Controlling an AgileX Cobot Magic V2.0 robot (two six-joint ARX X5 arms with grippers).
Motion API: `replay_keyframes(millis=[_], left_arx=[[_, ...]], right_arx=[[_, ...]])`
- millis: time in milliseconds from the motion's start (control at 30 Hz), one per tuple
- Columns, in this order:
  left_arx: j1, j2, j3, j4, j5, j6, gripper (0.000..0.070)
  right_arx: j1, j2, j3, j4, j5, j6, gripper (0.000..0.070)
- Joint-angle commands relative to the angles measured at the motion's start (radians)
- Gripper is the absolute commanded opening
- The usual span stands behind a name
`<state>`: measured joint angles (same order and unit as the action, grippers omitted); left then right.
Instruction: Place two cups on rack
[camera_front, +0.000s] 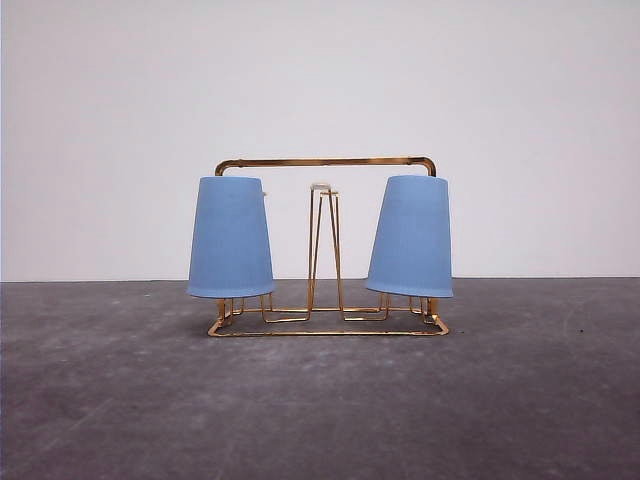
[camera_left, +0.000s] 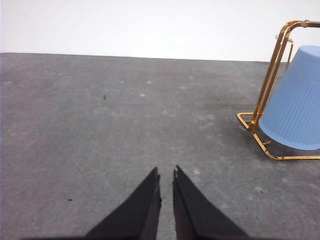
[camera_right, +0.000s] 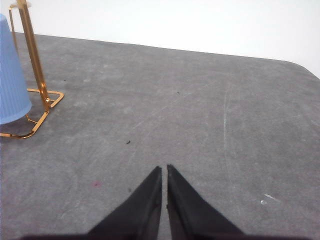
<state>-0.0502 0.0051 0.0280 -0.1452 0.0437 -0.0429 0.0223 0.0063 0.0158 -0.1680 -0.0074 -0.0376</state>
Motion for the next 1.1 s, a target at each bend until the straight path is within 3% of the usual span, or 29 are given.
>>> replay_keyframes(millis=[0, 1067], left_arx=[[-0.001, -0.002, -0.015, 0.010, -0.001, -0.002, 0.0026], [0.000, -0.002, -0.015, 0.011, -0.001, -0.002, 0.0026]], right_arx=[[0.001, -0.003, -0.004, 0.011, 0.001, -0.004, 0.0016], [0.001, -0.003, -0.004, 0.011, 0.001, -0.004, 0.0016]])
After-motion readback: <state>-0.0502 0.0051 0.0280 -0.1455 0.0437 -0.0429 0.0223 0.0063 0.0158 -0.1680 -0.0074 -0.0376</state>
